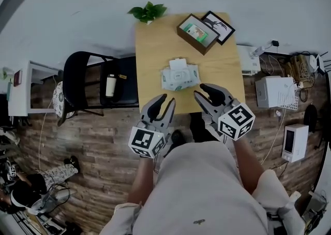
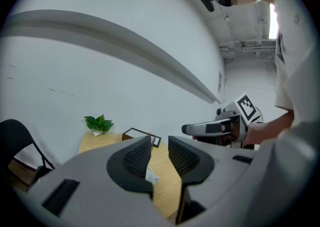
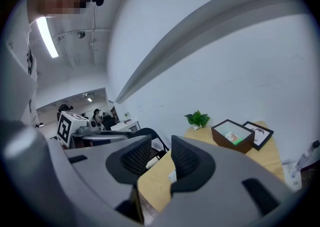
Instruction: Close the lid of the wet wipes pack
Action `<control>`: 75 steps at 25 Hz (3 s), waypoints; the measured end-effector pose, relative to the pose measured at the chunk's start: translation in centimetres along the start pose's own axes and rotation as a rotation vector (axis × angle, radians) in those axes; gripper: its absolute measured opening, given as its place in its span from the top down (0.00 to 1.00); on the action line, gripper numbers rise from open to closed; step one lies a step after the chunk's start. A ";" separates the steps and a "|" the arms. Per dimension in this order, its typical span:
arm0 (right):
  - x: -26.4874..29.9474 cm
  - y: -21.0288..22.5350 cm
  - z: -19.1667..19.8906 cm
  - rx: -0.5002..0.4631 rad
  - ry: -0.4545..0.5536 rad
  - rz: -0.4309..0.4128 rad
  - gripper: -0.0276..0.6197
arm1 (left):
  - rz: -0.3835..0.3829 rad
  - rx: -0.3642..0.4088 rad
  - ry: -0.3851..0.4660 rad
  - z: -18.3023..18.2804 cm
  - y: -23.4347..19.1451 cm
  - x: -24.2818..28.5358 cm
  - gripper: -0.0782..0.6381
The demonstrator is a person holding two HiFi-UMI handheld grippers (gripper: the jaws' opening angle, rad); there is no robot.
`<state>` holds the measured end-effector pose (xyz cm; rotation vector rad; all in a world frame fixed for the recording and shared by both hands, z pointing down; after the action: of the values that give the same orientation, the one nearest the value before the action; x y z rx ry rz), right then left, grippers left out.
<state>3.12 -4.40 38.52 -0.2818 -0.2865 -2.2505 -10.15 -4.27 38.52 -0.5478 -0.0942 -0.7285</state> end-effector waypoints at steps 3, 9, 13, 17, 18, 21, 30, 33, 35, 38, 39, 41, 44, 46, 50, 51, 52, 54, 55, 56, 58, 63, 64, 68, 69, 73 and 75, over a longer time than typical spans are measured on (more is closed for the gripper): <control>1.4 1.9 -0.7 -0.005 0.001 -0.035 0.77 | -0.021 -0.004 0.006 -0.7 -0.5 1.6 0.75; 4.1 5.2 -0.8 -0.028 -0.029 -0.115 0.75 | -0.087 -0.035 0.019 -1.1 -1.6 4.0 0.75; 6.1 6.7 0.1 -0.031 -0.058 -0.170 0.73 | -0.132 -0.054 0.024 -1.2 -2.3 5.1 0.75; 7.9 7.9 1.6 -0.022 -0.093 -0.222 0.73 | -0.182 -0.067 0.020 -0.9 -3.0 5.6 0.75; 8.4 8.1 1.9 -0.020 -0.102 -0.234 0.73 | -0.193 -0.070 0.019 -0.9 -3.1 5.8 0.75; 9.7 8.9 3.1 -0.024 -0.130 -0.267 0.72 | -0.226 -0.084 0.021 -0.6 -3.3 6.1 0.75; 13.1 10.0 5.6 -0.071 -0.199 -0.337 0.68 | -0.277 -0.113 0.018 0.5 -3.4 6.3 0.75; 14.0 10.2 6.7 -0.088 -0.232 -0.361 0.66 | -0.289 -0.121 0.018 0.8 -3.4 6.2 0.75; 14.6 10.3 7.4 -0.105 -0.253 -0.376 0.65 | -0.294 -0.123 0.018 0.8 -3.4 6.2 0.75; 15.5 10.6 8.2 -0.126 -0.280 -0.397 0.63 | -0.299 -0.125 0.017 0.9 -3.5 6.3 0.75; 15.8 10.6 8.5 -0.133 -0.289 -0.404 0.62 | -0.300 -0.127 0.016 0.9 -3.5 6.3 0.75; 16.3 10.7 9.1 -0.148 -0.304 -0.417 0.61 | -0.298 -0.130 0.011 1.2 -3.4 6.4 0.75; 17.2 10.9 9.7 -0.170 -0.327 -0.434 0.59 | -0.291 -0.138 -0.001 1.7 -3.3 6.6 0.75; 17.9 11.2 9.9 -0.184 -0.338 -0.445 0.59 | -0.286 -0.146 -0.010 2.0 -3.3 6.8 0.75; 19.4 11.5 10.9 -0.216 -0.374 -0.470 0.57 | -0.283 -0.152 -0.020 2.4 -3.6 7.1 0.75; 19.8 11.5 11.3 -0.226 -0.387 -0.477 0.57 | -0.283 -0.154 -0.018 2.5 -3.6 7.1 0.75; 20.1 11.6 11.7 -0.236 -0.400 -0.483 0.56 | -0.284 -0.156 -0.015 2.4 -3.7 7.1 0.75; 20.7 11.7 12.3 -0.243 -0.425 -0.495 0.55 | -0.285 -0.158 -0.009 2.4 -3.7 7.1 0.75; 21.0 11.8 12.6 -0.240 -0.437 -0.501 0.54 | -0.286 -0.161 -0.008 2.4 -3.7 7.1 0.75; 21.2 11.8 12.9 -0.233 -0.447 -0.507 0.54 | -0.286 -0.165 -0.007 2.5 -3.7 7.0 0.75; 21.6 11.9 13.5 -0.222 -0.464 -0.515 0.52 | -0.287 -0.173 -0.007 2.8 -3.6 7.0 0.75; 22.9 12.4 15.1 -0.219 -0.504 -0.523 0.49 | -0.285 -0.179 -0.019 3.4 -3.6 7.1 0.75; 23.2 12.4 15.3 -0.221 -0.512 -0.527 0.48 | -0.284 -0.181 -0.019 3.4 -3.6 7.2 0.75; 24.0 12.2 16.0 -0.223 -0.546 -0.548 0.46 | -0.277 -0.188 -0.021 3.6 -3.4 7.4 0.75; 24.1 12.2 16.2 -0.221 -0.554 -0.552 0.45 | -0.275 -0.188 -0.022 3.6 -3.3 7.4 0.75; 24.5 12.2 17.1 -0.221 -0.587 -0.563 0.42 | -0.276 -0.190 -0.026 3.8 -3.2 7.3 0.75; 24.5 12.2 17.4 -0.222 -0.599 -0.566 0.41 | -0.277 -0.195 -0.022 3.8 -3.2 7.1 0.75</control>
<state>-1.11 -24.52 63.69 -1.1197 -0.4728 -2.7080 -6.49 -8.60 45.10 -0.7376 -0.1221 -1.0086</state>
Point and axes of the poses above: the fingertips, and each gripper's own axes: x forward along the fingers, y to its right, z out of its underside, the point moved 3 cm from there along -x, backward along the fingers, and after that the axes turned 13 degrees about -x, right-handed, at the moved point
